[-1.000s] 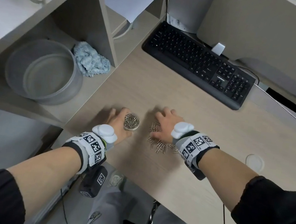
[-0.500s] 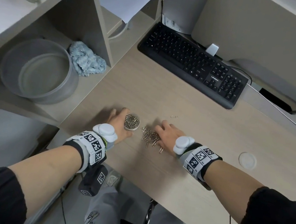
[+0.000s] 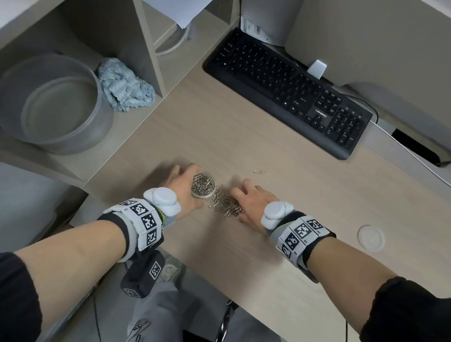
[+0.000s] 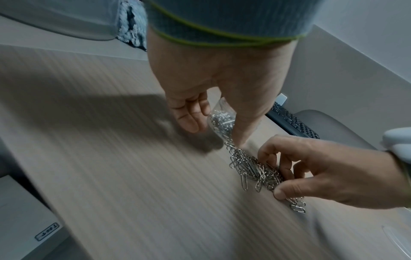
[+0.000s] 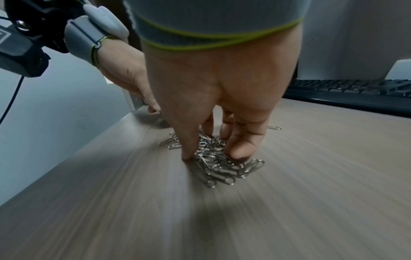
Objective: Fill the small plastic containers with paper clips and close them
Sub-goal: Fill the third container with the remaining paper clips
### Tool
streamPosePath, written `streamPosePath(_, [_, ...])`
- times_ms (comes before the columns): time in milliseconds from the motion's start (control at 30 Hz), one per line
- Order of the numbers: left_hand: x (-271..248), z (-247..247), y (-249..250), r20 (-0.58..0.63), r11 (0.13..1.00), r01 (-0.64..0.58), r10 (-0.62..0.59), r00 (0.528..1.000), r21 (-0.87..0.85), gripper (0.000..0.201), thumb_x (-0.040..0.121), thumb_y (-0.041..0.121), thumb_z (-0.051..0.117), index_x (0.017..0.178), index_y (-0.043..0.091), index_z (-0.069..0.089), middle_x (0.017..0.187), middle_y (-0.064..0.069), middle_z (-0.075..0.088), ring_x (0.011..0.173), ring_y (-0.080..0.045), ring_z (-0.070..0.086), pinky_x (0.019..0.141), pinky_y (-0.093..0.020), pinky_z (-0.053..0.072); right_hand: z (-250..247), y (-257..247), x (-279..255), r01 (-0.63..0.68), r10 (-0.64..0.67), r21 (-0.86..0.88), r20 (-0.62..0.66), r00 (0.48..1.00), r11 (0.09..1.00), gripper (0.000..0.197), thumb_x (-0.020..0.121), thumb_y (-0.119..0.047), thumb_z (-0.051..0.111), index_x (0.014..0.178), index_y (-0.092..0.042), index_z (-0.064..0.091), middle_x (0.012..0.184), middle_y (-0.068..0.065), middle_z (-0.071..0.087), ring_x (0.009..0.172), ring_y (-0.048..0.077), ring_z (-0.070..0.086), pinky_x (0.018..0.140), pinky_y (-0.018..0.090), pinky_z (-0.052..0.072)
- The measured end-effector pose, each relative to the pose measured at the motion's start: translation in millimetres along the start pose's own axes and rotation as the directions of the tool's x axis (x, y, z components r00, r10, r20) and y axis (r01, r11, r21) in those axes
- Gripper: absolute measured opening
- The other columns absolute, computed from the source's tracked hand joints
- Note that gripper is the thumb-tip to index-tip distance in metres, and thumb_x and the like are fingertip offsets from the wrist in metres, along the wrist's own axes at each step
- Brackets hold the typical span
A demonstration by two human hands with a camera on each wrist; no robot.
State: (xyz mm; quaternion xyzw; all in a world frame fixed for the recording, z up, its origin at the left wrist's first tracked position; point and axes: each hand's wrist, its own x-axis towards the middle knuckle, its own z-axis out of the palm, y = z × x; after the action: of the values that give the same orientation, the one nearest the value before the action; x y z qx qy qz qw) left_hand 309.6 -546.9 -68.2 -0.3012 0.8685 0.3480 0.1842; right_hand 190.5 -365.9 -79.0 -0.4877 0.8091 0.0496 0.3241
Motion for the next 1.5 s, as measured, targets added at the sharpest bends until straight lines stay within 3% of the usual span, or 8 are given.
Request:
streamPosePath(367, [-2, 0, 7, -0.009, 0.999, -0.003, 0.003, 1.0, 0.033, 0.065, 0.069, 0.027, 0.077, 0.126, 0.036, 0.047, 0.114, -0.005, 0.044, 0.095, -0.031, 0.059, 0.087, -0.037, 0.05, 6, -7, 4, -0.008, 0.008, -0.019, 0.023, 1.0, 1.0, 0.032, 0.091, -0.003, 0.05, 0.123, -0.005, 0.048, 0.12, 0.016, 0.048, 0.091, 0.036, 0.062, 0.065, 0.034, 0.04])
streamPosePath(600, [-3, 5, 10, -0.001, 0.997, -0.004, 0.005, 1.0, 0.073, 0.065, 0.069, 0.028, 0.077, 0.126, 0.034, 0.047, 0.115, -0.005, 0.043, 0.089, -0.035, 0.061, 0.086, -0.038, 0.051, -1, -3, 3, -0.088, 0.086, 0.161, 0.018, 0.996, 0.983, 0.025, 0.089, -0.001, 0.054, 0.113, -0.006, 0.058, 0.112, 0.016, 0.058, 0.102, 0.033, 0.06, 0.076, 0.035, 0.044])
streamPosePath(700, [-2, 5, 9, -0.003, 0.997, -0.016, 0.016, 1.0, 0.079, 0.065, 0.07, 0.027, 0.077, 0.127, 0.032, 0.046, 0.117, -0.005, 0.044, 0.091, -0.034, 0.06, 0.084, -0.037, 0.051, -5, 3, 0, -0.18, 0.218, 0.352, -0.074, 0.973, 0.919, 0.022, 0.081, 0.002, 0.053, 0.075, -0.019, 0.051, 0.084, 0.005, 0.058, 0.083, 0.027, 0.058, 0.064, 0.028, 0.04])
streamPosePath(867, [0, 8, 11, 0.0, 0.996, -0.076, 0.077, 0.997, 0.046, 0.064, 0.069, 0.026, 0.079, 0.124, 0.024, 0.046, 0.118, -0.005, 0.057, 0.097, -0.03, 0.059, 0.083, -0.039, 0.051, -37, -7, -6, -0.126, 0.289, 0.689, -0.126, 0.949, 0.714, 0.018, 0.082, 0.005, 0.054, 0.08, -0.012, 0.054, 0.066, 0.004, 0.057, 0.049, 0.022, 0.058, 0.043, 0.028, 0.049])
streamPosePath(933, [-1, 10, 14, -0.016, 0.996, -0.079, 0.079, 0.997, 0.042, 0.064, 0.069, 0.027, 0.08, 0.123, 0.021, 0.046, 0.116, -0.005, 0.059, 0.096, -0.031, 0.06, 0.08, -0.038, 0.051, -50, -15, -7, -0.102, 0.271, 0.7, -0.136, 0.953, 0.707, 0.017, 0.083, 0.003, 0.054, 0.082, -0.013, 0.056, 0.068, 0.004, 0.058, 0.047, 0.021, 0.059, 0.041, 0.028, 0.049])
streamPosePath(1100, [-2, 11, 21, -0.035, 0.993, -0.101, 0.103, 0.994, 0.057, 0.063, 0.069, 0.027, 0.079, 0.12, 0.016, 0.044, 0.111, -0.009, 0.059, 0.093, -0.035, 0.059, 0.073, -0.037, 0.049, -64, -37, -1, -0.102, 0.2, 0.458, -0.17, 0.965, 0.883, 0.016, 0.078, -0.003, 0.059, 0.083, -0.018, 0.058, 0.08, 0.001, 0.057, 0.077, 0.024, 0.053, 0.062, 0.026, 0.034])
streamPosePath(1300, [-4, 11, 21, -0.028, 0.992, -0.127, 0.128, 0.991, 0.027, 0.058, 0.069, 0.03, 0.079, 0.112, 0.017, 0.043, 0.103, -0.007, 0.059, 0.087, -0.034, 0.06, 0.07, -0.04, 0.051, -65, -52, 4, -0.087, 0.176, 0.441, -0.165, 0.97, 0.893, 0.022, 0.077, -0.002, 0.055, 0.092, -0.017, 0.063, 0.095, 0.007, 0.067, 0.091, 0.03, 0.06, 0.072, 0.032, 0.048])
streamPosePath(1500, [-4, 7, 18, -0.028, 0.991, -0.131, 0.132, 0.991, 0.023, 0.058, 0.07, 0.03, 0.077, 0.116, 0.018, 0.044, 0.105, -0.006, 0.063, 0.093, -0.034, 0.061, 0.071, -0.037, 0.049, -71, -52, -6, 0.022, 0.129, 0.599, -0.207, 0.97, 0.8, 0.032, 0.082, 0.004, 0.051, 0.104, -0.011, 0.069, 0.098, 0.007, 0.072, 0.091, 0.024, 0.065, 0.084, 0.033, 0.052])
